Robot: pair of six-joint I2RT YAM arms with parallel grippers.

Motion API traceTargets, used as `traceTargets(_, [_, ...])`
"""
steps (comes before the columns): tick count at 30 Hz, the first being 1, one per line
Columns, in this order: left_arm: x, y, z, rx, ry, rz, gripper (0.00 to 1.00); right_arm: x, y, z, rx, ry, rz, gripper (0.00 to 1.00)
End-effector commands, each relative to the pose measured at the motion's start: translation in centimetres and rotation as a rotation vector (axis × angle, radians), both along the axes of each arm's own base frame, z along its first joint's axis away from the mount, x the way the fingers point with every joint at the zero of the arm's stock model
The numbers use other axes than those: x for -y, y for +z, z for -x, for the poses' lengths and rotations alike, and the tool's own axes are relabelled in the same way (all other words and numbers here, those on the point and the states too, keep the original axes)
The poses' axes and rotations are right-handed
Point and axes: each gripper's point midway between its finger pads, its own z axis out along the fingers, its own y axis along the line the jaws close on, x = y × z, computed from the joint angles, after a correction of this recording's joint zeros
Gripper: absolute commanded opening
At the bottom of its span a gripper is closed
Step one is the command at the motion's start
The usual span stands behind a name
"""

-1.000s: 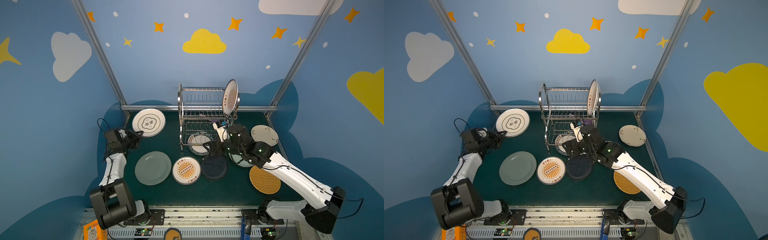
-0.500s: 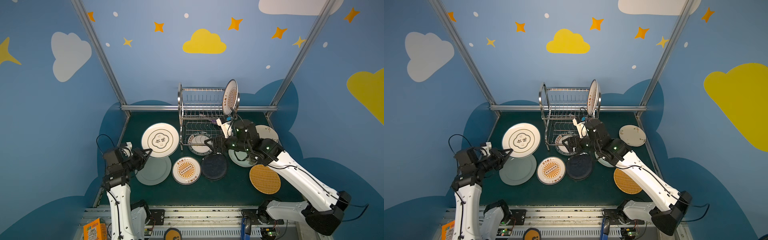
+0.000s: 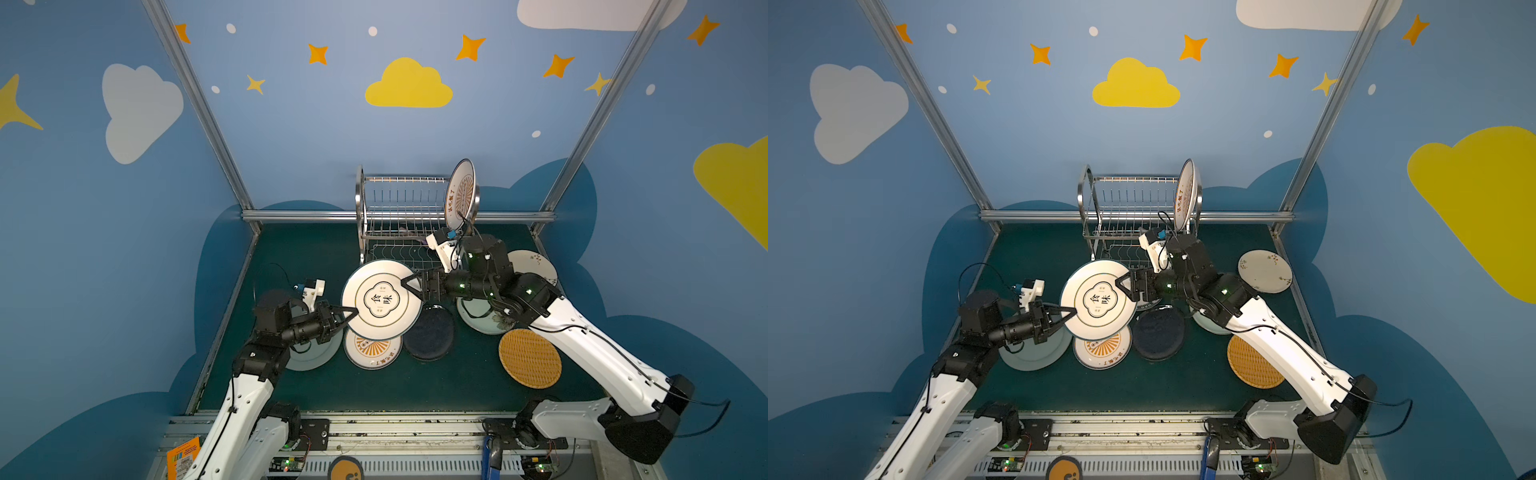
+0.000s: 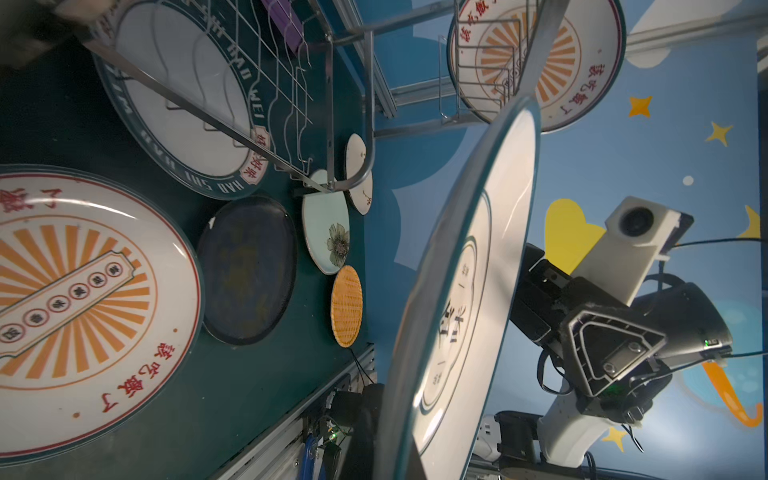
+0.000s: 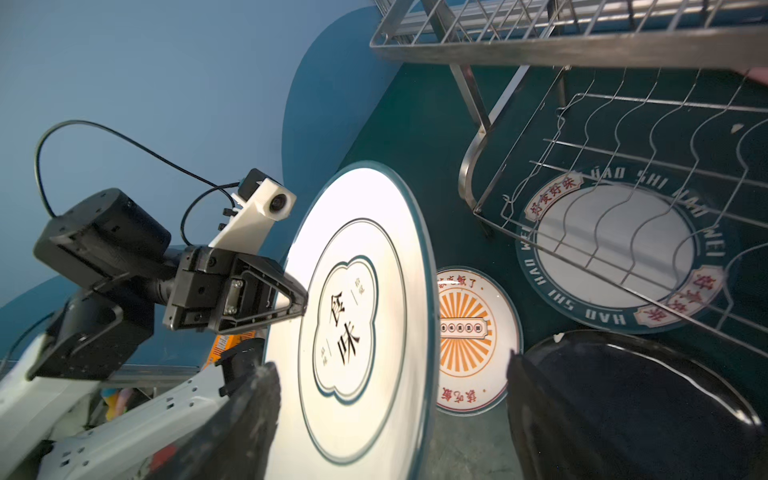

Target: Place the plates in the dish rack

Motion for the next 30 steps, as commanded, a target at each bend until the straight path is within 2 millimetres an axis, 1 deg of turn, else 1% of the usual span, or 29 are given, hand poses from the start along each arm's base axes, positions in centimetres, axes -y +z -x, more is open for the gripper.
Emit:
traceTargets(1, [0.7,3.0,-0.5,0.125,-0.002,0.042,0.04,-0.3,-0.5,0.0,-0.043,-0.026,-0.011,0.73])
traceTargets(2, [0.9,3.0,-0.5,0.126,-0.007,0.043,0.04,-0.2,-0.7,-0.1,-0.053,-0.038,-0.010,0.69])
traceTargets(4, [1.1,3.0,-0.6,0.135,-0.014,0.047,0.04,-0.1,-1.1,0.0,-0.078,-0.048,-0.019,0.58])
traceTargets(6, [1.3,2.9,-0.6,0.145,-0.027,0.044,0.04,-0.3,-1.0,0.3,-0.095,-0.042,-0.049,0.49])
traceTargets(8, [1.4,2.8,-0.8,0.160,-0.029,0.041,0.04,-0.3,-0.9,0.6,-0.116,-0.048,-0.070,0.38])
traceTargets(11, [1.6,2.8,-1.1,0.193,-0.041,0.034,0.04,-0.3,-0.9,0.7,-0.148,-0.065,-0.098,0.26])
traceTargets(13, [1.8,2.4,-1.4,0.201,-0.049,0.011,0.04,-0.1,-0.8,0.7,-0.169,-0.088,-0.114,0.13])
traceTargets(15, [1.9,1.6,-1.8,0.193,-0.050,-0.012,0.04,-0.2,-0.5,0.8,-0.173,-0.086,-0.127,0.06])
traceTargets(16, [1.9,1.3,-2.0,0.192,-0.050,-0.025,0.04,-0.2,-0.2,0.9,-0.168,-0.084,-0.129,0.00])
traceTargets(17, [1.9,0.9,-2.3,0.187,-0.046,-0.039,0.04,-0.1,0.0,0.8,-0.164,-0.102,-0.126,0.00])
traceTargets(18, [1.8,0.4,-2.6,0.176,-0.035,-0.058,0.10,0.2,0.2,0.6,-0.148,-0.131,-0.116,0.00])
traceTargets(19, [1.5,0.1,-3.0,0.164,-0.018,-0.084,0.31,0.5,0.5,0.4,-0.117,-0.159,-0.102,0.00])
traceTargets(21, [1.1,-0.4,-3.4,0.138,0.009,-0.133,0.71,1.3,1.4,-0.2,-0.049,-0.236,-0.077,0.00])
traceTargets(22, [0.7,-0.4,-3.4,0.131,0.028,-0.159,0.84,1.8,2.2,-0.6,-0.007,-0.267,-0.070,0.00])
traceTargets(23, [0.3,-0.3,-3.3,0.134,0.047,-0.186,0.94,2.3,2.9,-1.0,0.027,-0.302,-0.064,0.00])
traceTargets(24, [-0.4,-0.2,-3.2,0.150,0.075,-0.227,1.00,3.0,3.8,-1.5,0.067,-0.345,-0.054,0.00])
traceTargets(27, [-3.2,-0.8,-2.5,0.157,0.192,-0.368,1.00,4.7,7.2,-2.9,0.201,-0.441,-0.028,0.00])
traceTargets(30, [-4.3,-0.7,-1.4,0.190,0.228,-0.378,1.00,5.7,10.9,-4.1,0.309,-0.518,-0.040,0.00])
